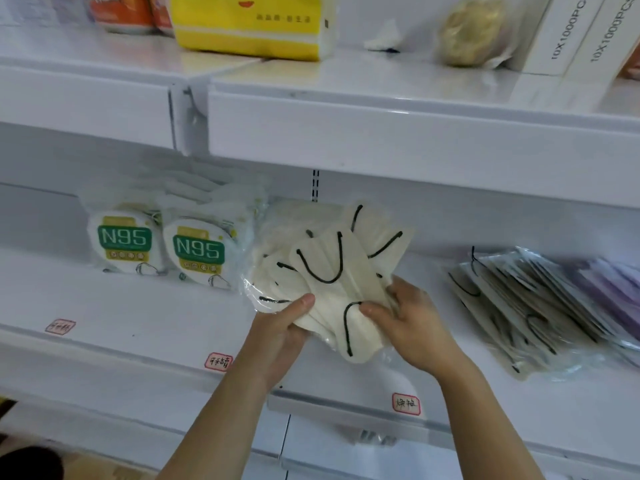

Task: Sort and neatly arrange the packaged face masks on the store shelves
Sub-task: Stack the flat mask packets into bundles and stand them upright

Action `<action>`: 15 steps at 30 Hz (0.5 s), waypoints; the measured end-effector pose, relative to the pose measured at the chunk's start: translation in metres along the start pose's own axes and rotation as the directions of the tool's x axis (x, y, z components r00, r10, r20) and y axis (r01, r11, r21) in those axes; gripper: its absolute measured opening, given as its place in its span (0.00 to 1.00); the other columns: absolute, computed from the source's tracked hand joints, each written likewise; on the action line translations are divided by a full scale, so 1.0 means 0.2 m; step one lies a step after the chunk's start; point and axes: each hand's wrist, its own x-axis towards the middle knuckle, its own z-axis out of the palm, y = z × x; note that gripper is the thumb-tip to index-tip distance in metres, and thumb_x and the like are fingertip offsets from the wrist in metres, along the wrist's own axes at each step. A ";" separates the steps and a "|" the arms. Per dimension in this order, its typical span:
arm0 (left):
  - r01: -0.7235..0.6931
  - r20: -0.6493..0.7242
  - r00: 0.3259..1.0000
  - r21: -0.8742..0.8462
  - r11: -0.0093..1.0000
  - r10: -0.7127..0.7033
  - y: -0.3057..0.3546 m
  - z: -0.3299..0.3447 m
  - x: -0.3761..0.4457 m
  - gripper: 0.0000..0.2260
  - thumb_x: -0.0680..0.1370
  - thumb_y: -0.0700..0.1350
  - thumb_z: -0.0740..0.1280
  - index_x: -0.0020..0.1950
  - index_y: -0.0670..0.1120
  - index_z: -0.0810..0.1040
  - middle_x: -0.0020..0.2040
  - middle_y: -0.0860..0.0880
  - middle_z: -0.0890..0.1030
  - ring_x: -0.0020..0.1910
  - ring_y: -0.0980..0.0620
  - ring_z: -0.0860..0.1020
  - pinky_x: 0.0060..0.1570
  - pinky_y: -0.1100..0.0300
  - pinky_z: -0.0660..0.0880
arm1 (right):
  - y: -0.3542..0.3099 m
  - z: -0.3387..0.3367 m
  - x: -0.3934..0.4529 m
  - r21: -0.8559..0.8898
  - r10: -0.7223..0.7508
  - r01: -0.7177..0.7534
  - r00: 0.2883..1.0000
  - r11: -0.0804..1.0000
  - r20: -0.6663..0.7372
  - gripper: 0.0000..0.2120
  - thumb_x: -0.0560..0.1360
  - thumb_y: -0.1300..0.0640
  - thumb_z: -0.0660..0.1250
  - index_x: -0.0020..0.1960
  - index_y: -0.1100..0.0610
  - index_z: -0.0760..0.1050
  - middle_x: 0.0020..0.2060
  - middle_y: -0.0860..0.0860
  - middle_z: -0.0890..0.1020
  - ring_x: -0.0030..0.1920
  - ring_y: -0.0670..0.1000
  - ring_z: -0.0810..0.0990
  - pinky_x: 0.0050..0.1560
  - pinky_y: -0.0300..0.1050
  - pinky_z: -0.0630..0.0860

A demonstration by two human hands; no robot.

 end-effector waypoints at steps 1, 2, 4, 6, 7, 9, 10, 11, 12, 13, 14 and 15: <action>0.014 0.032 0.999 -0.008 1.000 -0.014 0.02 -0.03 0.01 0.25 0.78 0.40 0.71 0.75 0.40 0.72 0.70 0.38 0.78 0.70 0.39 0.77 0.68 0.41 0.74 | -0.02 -0.01 0.01 0.024 0.019 -0.019 1.000 1.000 -0.011 0.16 0.73 0.45 0.70 0.52 0.57 0.77 0.42 0.51 0.84 0.43 0.53 0.82 0.45 0.57 0.78; 0.028 0.048 0.998 -0.005 1.000 -0.028 0.06 -0.06 0.02 0.25 0.79 0.41 0.71 0.75 0.40 0.71 0.70 0.37 0.78 0.69 0.39 0.77 0.67 0.41 0.75 | -0.02 -0.02 0.03 0.046 0.039 -0.038 0.999 0.998 -0.012 0.16 0.72 0.44 0.70 0.51 0.56 0.78 0.42 0.51 0.84 0.43 0.55 0.82 0.46 0.60 0.79; 0.046 0.032 0.998 0.083 0.995 -0.049 0.13 -0.12 0.03 0.23 0.77 0.40 0.74 0.71 0.38 0.74 0.64 0.36 0.81 0.63 0.40 0.81 0.59 0.47 0.80 | -0.03 -0.03 0.05 0.054 0.057 -0.058 0.998 0.997 0.021 0.13 0.71 0.45 0.71 0.51 0.52 0.79 0.43 0.49 0.85 0.44 0.55 0.84 0.48 0.63 0.79; 0.024 0.004 1.000 0.250 0.968 -0.026 0.17 -0.17 0.05 0.26 0.73 0.40 0.78 0.69 0.40 0.76 0.60 0.40 0.84 0.61 0.43 0.83 0.61 0.48 0.80 | -0.04 -0.03 0.08 0.036 0.062 -0.065 0.996 0.997 0.070 0.11 0.72 0.45 0.72 0.52 0.45 0.78 0.45 0.47 0.86 0.46 0.52 0.84 0.51 0.62 0.80; 0.009 0.017 1.000 0.308 0.951 -0.015 0.18 -0.18 0.07 0.28 0.71 0.41 0.81 0.69 0.42 0.77 0.60 0.42 0.85 0.61 0.45 0.83 0.64 0.48 0.78 | -0.05 -0.03 0.09 0.019 0.070 -0.072 0.993 0.997 0.093 0.11 0.72 0.44 0.72 0.53 0.42 0.78 0.46 0.46 0.86 0.46 0.51 0.85 0.52 0.61 0.81; -0.009 0.044 0.999 0.328 0.945 -0.005 0.19 -0.21 0.10 0.29 0.69 0.43 0.82 0.68 0.44 0.79 0.61 0.43 0.85 0.62 0.45 0.83 0.68 0.45 0.75 | -0.08 -0.03 0.11 -0.044 0.092 -0.086 0.985 0.995 0.143 0.11 0.74 0.45 0.73 0.55 0.39 0.77 0.48 0.43 0.86 0.48 0.46 0.85 0.54 0.57 0.81; -0.011 0.058 0.998 0.314 0.949 -0.008 0.20 -0.21 0.12 0.28 0.68 0.44 0.83 0.66 0.44 0.81 0.61 0.42 0.84 0.63 0.44 0.82 0.70 0.43 0.73 | -0.10 -0.04 0.11 -0.099 0.110 -0.093 0.976 0.991 0.185 0.11 0.75 0.46 0.74 0.55 0.39 0.76 0.49 0.41 0.86 0.50 0.43 0.84 0.55 0.54 0.81; -0.018 0.070 0.998 0.316 0.949 -0.005 0.19 -0.22 0.13 0.26 0.66 0.45 0.83 0.63 0.45 0.84 0.61 0.41 0.84 0.63 0.44 0.82 0.71 0.42 0.72 | -0.13 -0.05 0.12 -0.181 0.136 -0.095 0.962 0.979 0.235 0.11 0.76 0.47 0.74 0.56 0.40 0.75 0.51 0.40 0.85 0.51 0.42 0.83 0.57 0.50 0.80; -0.030 0.085 0.996 0.319 0.947 0.003 0.19 -0.22 0.14 0.24 0.65 0.45 0.82 0.60 0.45 0.85 0.62 0.41 0.84 0.64 0.43 0.82 0.72 0.43 0.71 | -0.16 -0.07 0.13 -0.276 0.162 -0.082 0.945 0.958 0.284 0.12 0.77 0.48 0.73 0.58 0.41 0.74 0.53 0.40 0.84 0.53 0.43 0.82 0.58 0.48 0.79; -0.053 0.115 0.993 0.315 0.948 0.018 0.18 -0.23 0.15 0.22 0.66 0.45 0.81 0.59 0.46 0.86 0.62 0.41 0.84 0.64 0.43 0.81 0.72 0.44 0.70 | -0.20 -0.09 0.14 -0.363 0.194 -0.067 0.926 0.929 0.325 0.14 0.78 0.48 0.73 0.60 0.42 0.73 0.55 0.42 0.83 0.54 0.45 0.81 0.58 0.47 0.78; -0.064 0.142 0.990 0.290 0.955 0.023 0.17 -0.22 0.15 0.21 0.67 0.44 0.81 0.60 0.46 0.86 0.63 0.40 0.83 0.65 0.43 0.81 0.70 0.46 0.71 | -0.23 -0.09 0.15 -0.436 0.237 -0.063 0.903 0.898 0.358 0.14 0.78 0.48 0.72 0.61 0.42 0.73 0.55 0.43 0.82 0.54 0.47 0.80 0.57 0.47 0.77; -0.071 0.168 0.985 0.263 0.962 0.027 0.17 -0.21 0.16 0.19 0.69 0.42 0.81 0.59 0.46 0.86 0.63 0.41 0.83 0.65 0.43 0.81 0.68 0.48 0.74 | -0.27 -0.10 0.16 -0.485 0.281 -0.068 0.881 0.872 0.380 0.14 0.77 0.48 0.72 0.60 0.42 0.72 0.55 0.43 0.82 0.54 0.48 0.80 0.56 0.46 0.76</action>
